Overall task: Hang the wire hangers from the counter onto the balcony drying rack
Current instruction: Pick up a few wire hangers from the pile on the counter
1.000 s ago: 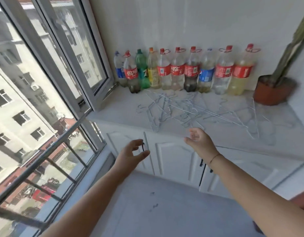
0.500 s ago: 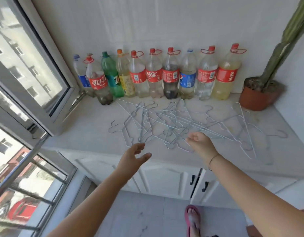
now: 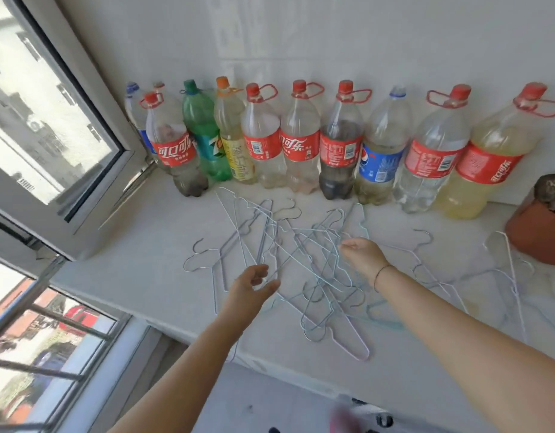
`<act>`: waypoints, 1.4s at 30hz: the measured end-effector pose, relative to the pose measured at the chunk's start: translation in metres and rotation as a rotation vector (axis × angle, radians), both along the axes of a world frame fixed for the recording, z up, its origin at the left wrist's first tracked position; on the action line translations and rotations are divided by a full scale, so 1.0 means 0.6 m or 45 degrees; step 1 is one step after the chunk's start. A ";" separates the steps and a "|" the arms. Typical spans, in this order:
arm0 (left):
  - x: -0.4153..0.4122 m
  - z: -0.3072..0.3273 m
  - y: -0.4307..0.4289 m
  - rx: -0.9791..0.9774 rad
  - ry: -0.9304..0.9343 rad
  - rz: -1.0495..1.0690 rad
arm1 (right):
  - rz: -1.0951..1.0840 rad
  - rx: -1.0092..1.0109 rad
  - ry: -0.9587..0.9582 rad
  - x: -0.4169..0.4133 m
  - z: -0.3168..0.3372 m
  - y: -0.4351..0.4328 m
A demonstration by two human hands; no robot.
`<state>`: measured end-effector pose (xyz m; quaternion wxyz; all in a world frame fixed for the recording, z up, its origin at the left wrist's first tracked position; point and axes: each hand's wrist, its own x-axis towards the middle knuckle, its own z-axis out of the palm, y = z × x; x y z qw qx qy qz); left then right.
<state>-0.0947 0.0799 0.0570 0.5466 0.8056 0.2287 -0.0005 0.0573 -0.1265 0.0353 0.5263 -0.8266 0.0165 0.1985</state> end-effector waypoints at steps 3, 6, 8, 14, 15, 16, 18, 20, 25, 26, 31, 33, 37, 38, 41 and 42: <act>0.025 -0.022 0.005 -0.021 0.032 0.032 | -0.022 -0.008 0.052 0.036 -0.022 0.010; 0.052 -0.035 0.015 -0.035 0.074 0.047 | 0.004 0.011 0.081 0.059 -0.040 0.020; 0.073 -0.044 0.025 -0.034 0.096 0.026 | -0.018 0.027 0.118 0.073 -0.047 0.027; 0.140 -0.075 0.037 -0.062 0.195 -0.072 | -0.050 0.048 0.186 0.109 -0.065 0.045; 0.150 -0.078 0.036 -0.083 0.204 -0.102 | -0.059 0.047 0.198 0.115 -0.068 0.047; 0.160 -0.082 0.035 -0.098 0.210 -0.131 | -0.070 0.054 0.204 0.120 -0.072 0.049; 0.180 -0.086 0.038 -0.116 0.217 -0.161 | -0.093 0.068 0.225 0.129 -0.082 0.053; 0.205 -0.090 0.048 -0.120 0.210 -0.138 | -0.117 0.080 0.242 0.136 -0.088 0.054; 0.277 -0.095 0.083 -0.101 0.220 0.037 | -0.154 0.196 0.278 0.137 -0.079 0.059; 0.291 -0.097 0.089 -0.104 0.235 0.044 | -0.191 0.212 0.301 0.136 -0.078 0.061; 0.346 -0.105 0.105 -0.158 0.314 0.072 | -0.296 0.290 0.427 0.135 -0.085 0.066; 0.360 -0.109 0.110 -0.204 0.341 0.110 | -0.318 0.336 0.459 0.133 -0.083 0.070; 0.384 -0.147 0.132 -0.243 0.405 0.122 | -0.281 0.414 0.474 0.125 -0.077 0.085; 0.386 -0.150 0.135 -0.245 0.421 0.109 | -0.268 0.423 0.463 0.123 -0.076 0.089; 0.382 -0.126 0.135 -0.307 0.442 0.103 | -0.231 0.441 0.460 0.116 -0.073 0.100; 0.380 -0.120 0.135 -0.335 0.448 0.096 | -0.235 0.458 0.472 0.115 -0.073 0.104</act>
